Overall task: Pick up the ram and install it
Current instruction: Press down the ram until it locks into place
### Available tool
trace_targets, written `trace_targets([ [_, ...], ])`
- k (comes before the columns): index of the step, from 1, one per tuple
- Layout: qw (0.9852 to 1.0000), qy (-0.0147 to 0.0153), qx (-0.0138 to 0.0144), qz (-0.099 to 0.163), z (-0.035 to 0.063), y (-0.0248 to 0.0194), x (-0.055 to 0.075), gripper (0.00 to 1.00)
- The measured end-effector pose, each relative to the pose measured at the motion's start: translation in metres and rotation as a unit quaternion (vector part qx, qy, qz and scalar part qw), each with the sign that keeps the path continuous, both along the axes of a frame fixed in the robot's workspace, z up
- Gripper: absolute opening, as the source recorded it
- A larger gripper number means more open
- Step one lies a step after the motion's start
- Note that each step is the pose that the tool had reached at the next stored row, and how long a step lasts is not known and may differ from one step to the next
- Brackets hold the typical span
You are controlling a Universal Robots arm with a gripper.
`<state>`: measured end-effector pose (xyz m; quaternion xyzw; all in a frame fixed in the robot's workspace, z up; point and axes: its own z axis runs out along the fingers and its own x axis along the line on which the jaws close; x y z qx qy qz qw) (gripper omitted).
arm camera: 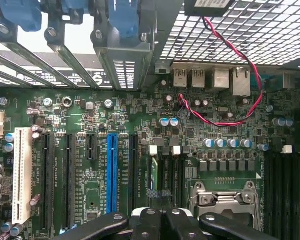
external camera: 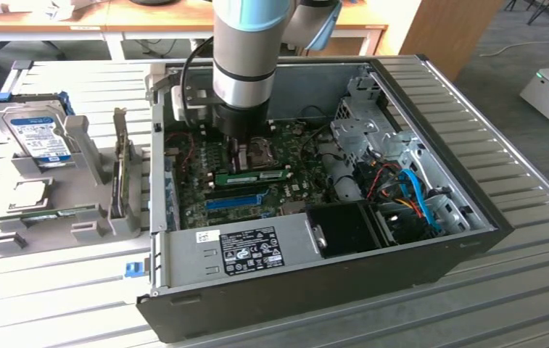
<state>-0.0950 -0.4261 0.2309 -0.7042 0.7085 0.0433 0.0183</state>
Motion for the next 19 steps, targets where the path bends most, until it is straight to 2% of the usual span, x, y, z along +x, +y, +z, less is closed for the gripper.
trace_targets([
  [19,1.0000,0.0000,0.0000,0.000,-0.0027,0.0002,-0.0007,0.11],
])
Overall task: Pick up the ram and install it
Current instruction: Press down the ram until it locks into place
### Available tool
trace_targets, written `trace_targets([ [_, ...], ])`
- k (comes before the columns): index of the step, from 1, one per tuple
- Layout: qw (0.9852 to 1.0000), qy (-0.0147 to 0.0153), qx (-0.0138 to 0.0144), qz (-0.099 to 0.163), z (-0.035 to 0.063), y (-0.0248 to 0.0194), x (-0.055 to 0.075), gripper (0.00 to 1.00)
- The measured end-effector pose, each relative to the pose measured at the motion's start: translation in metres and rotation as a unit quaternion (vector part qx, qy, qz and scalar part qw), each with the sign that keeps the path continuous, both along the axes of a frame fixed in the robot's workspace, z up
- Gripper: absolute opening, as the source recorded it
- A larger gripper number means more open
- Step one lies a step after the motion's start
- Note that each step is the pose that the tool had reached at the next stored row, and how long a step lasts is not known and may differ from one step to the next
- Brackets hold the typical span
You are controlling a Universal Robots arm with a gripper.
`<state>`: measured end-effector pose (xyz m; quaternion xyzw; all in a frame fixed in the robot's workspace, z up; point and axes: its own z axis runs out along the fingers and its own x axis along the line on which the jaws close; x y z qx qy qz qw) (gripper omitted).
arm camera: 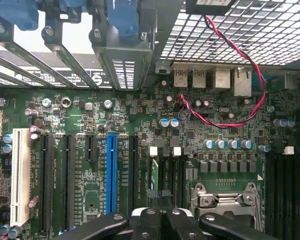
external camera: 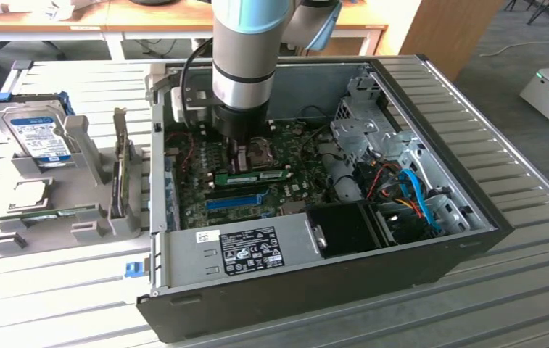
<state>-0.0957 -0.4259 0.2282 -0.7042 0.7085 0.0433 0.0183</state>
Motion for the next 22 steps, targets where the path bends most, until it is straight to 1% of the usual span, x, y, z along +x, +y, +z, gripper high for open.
trace_targets([
  [22,1.0000,0.0000,0.0000,0.000,-0.0015,-0.0001,0.0000,0.11],
])
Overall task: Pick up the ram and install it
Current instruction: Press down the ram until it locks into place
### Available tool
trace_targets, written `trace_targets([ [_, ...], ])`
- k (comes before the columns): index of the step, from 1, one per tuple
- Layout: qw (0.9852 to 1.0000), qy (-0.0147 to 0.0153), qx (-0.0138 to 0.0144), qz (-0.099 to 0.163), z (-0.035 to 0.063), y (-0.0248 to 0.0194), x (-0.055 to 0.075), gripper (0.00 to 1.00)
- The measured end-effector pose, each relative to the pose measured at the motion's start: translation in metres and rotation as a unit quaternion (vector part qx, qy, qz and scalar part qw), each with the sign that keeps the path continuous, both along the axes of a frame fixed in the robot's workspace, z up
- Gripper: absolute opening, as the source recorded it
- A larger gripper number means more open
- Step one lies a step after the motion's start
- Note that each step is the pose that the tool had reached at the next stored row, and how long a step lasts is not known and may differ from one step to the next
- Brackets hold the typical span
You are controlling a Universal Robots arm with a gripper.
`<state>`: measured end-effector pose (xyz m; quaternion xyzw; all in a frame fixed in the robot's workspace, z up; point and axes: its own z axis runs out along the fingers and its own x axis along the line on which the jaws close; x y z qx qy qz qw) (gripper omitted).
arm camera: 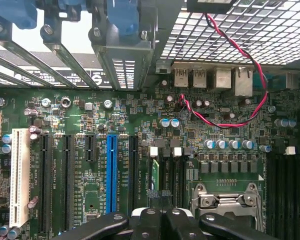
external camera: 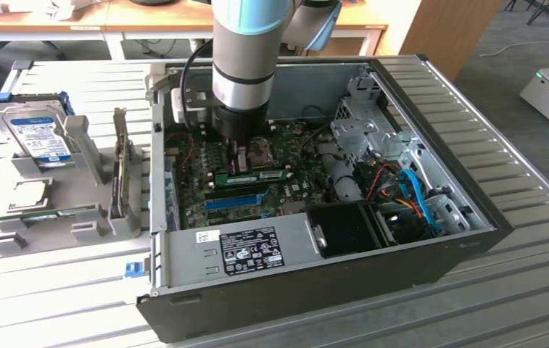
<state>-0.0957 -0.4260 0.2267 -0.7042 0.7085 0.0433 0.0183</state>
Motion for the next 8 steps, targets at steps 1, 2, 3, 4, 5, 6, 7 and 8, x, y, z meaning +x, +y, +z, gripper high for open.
trace_targets([
  [1,1.0000,0.0000,0.0000,0.000,-0.0002,0.0000,0.0000,0.11],
  [2,1.0000,-0.0001,0.0002,0.000,-0.0006,0.0000,0.0000,0.11],
  [3,1.0000,-0.0001,0.0001,0.000,-0.0007,0.0000,0.0000,0.11],
  [4,1.0000,-0.0001,0.0001,0.000,-0.0007,-0.0001,0.0000,0.11],
  [5,1.0000,0.0000,0.0001,0.000,-0.0007,-0.0001,0.0000,0.11],
  [6,1.0000,0.0000,0.0000,0.000,-0.0007,-0.0001,0.0000,0.11],
  [7,1.0000,0.0000,0.0001,0.000,-0.0007,-0.0001,0.0000,0.11],
  [8,1.0000,0.0000,0.0000,0.000,-0.0007,-0.0001,0.0000,0.11],
])
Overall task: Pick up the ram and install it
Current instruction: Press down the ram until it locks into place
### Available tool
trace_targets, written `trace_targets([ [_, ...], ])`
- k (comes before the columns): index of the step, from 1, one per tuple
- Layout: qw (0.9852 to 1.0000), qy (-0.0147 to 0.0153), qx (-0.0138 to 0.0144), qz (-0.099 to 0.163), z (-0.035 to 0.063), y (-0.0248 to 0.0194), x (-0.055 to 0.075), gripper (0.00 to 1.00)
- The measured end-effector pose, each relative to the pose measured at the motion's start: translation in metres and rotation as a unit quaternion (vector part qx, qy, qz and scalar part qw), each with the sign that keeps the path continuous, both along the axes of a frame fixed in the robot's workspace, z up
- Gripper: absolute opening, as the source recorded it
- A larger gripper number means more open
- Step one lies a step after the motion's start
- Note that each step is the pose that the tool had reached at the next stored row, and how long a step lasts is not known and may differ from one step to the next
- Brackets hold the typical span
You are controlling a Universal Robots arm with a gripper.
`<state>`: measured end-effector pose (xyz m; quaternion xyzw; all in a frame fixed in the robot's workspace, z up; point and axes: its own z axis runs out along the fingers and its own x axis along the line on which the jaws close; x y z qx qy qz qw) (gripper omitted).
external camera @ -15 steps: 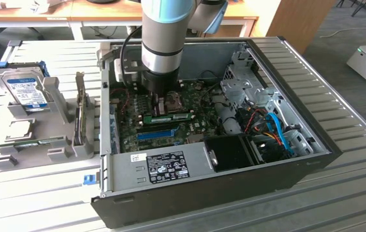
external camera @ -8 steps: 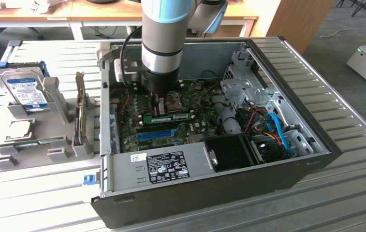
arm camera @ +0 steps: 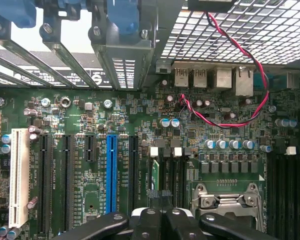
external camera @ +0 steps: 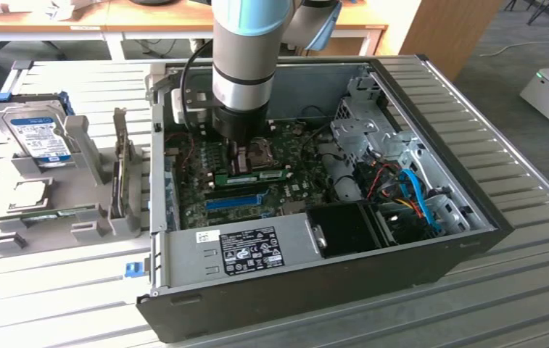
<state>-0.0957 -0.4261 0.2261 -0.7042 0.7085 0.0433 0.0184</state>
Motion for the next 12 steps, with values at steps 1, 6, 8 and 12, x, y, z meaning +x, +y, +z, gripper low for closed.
trace_targets([
  [1,1.0000,0.0000,0.0000,0.000,0.0000,0.0000,0.0000,0.11],
  [6,1.0000,0.0000,0.0000,0.000,0.0000,0.0000,0.0000,0.11],
  [8,1.0000,0.0000,0.0000,0.000,0.0000,0.0000,0.0000,0.11],
  [12,1.0000,-0.0001,0.0001,0.000,0.0007,0.0000,0.0000,0.11],
])
